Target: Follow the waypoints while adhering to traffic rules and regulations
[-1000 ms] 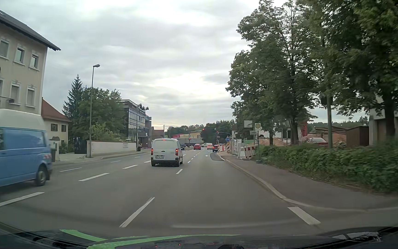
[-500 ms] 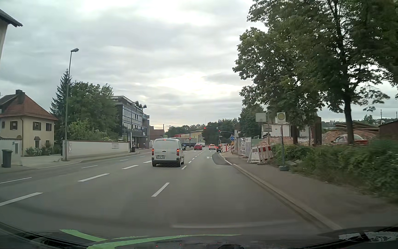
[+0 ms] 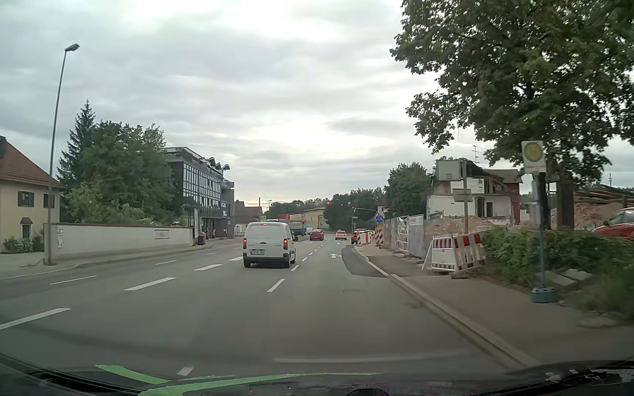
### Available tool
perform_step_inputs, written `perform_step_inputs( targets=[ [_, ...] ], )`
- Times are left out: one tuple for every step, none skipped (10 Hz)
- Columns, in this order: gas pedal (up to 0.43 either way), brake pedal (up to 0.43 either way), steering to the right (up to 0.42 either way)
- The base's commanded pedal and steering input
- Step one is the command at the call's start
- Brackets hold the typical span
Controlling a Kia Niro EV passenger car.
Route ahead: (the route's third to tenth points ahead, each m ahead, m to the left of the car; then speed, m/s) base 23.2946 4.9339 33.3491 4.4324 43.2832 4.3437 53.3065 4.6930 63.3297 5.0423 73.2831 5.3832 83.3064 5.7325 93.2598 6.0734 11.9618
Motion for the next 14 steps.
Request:
perform_step_inputs(
  targets=[
    [0.0,0.012,-0.003],
    [0.0,0.03,-0.002],
    [0.0,0.116,-0.003],
    [0.0,0.159,-0.002],
    [0.0,0.171,-0.003],
    [0.0,0.195,-0.003],
    [0.0,0.22,-0.002],
    [0.0,0.226,-0.002],
    [0.0,0.226,-0.001],
    [0.0,0.207,-0.001],
    [0.0,0.195,-0.001],
    [0.0,0.195,-0.001],
    [0.0,0.195,-0.001],
    [0.0,0.201,-0.002]
  ],
)
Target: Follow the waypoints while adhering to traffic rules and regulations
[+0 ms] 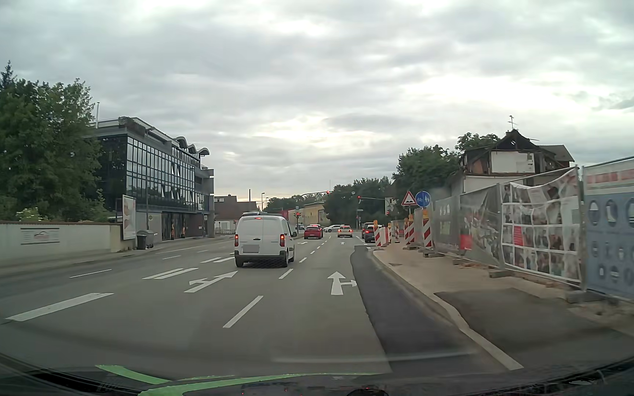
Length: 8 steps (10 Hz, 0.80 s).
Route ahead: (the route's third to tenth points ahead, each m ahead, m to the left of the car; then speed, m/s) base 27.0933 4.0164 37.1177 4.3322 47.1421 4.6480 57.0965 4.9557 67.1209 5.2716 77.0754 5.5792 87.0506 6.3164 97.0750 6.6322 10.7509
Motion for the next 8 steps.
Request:
perform_step_inputs(
  targets=[
    [0.0,0.201,0.0],
    [0.0,0.201,0.0],
    [0.0,0.195,0.0],
    [0.0,0.201,0.0],
    [0.0,0.195,0.0],
    [0.0,0.195,0.0],
    [0.0,0.195,0.0],
    [0.0,0.195,0.001]
  ],
)
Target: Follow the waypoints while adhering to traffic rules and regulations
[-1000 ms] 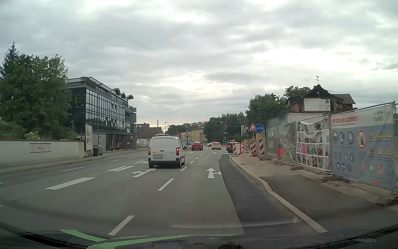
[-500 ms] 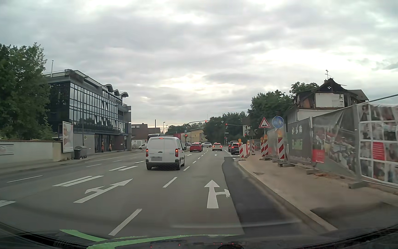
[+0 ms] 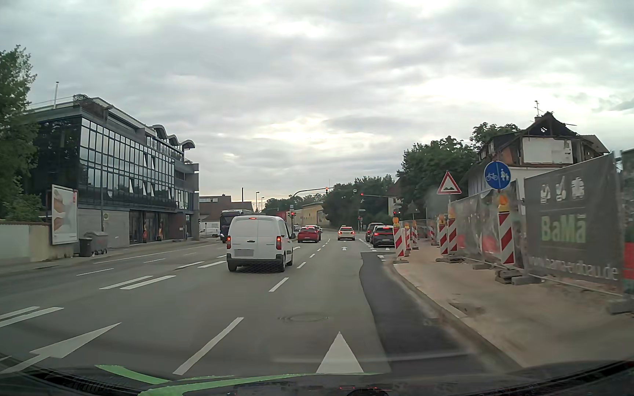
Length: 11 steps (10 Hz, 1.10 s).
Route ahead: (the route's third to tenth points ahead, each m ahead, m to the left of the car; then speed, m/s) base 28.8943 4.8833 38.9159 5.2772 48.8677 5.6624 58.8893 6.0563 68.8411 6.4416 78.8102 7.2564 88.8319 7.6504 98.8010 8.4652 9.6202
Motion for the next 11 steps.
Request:
perform_step_inputs(
  targets=[
    [0.0,0.195,0.003],
    [0.0,0.189,0.005],
    [0.0,0.189,0.006],
    [0.0,0.189,0.007],
    [0.0,0.177,0.007],
    [0.0,0.177,0.007],
    [0.0,0.177,0.008],
    [0.0,0.171,0.009],
    [0.0,0.171,0.008],
    [0.0,0.171,0.008],
    [0.0,0.177,0.009]
  ],
)
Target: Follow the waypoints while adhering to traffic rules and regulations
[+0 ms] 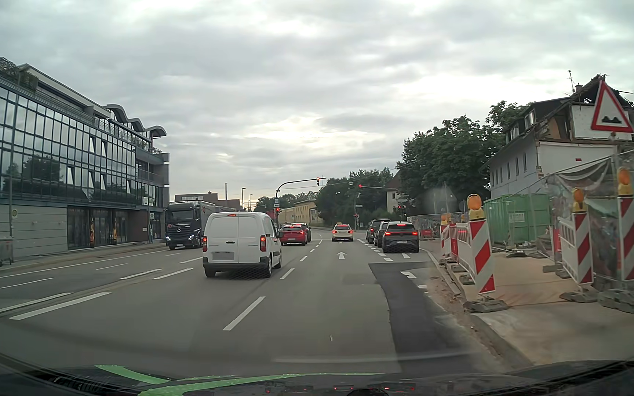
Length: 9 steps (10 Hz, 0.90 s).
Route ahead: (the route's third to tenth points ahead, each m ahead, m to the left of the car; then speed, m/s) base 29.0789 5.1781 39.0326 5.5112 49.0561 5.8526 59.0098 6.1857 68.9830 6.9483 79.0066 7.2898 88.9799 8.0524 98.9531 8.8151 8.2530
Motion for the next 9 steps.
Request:
perform_step_inputs(
  targets=[
    [0.0,0.177,0.009],
    [0.0,0.183,0.009],
    [0.0,0.183,0.011],
    [0.0,0.183,0.011],
    [0.0,0.183,0.011],
    [0.0,0.189,0.011],
    [0.0,0.183,0.011],
    [0.0,0.189,0.01],
    [0.0,0.189,0.006]
  ],
)
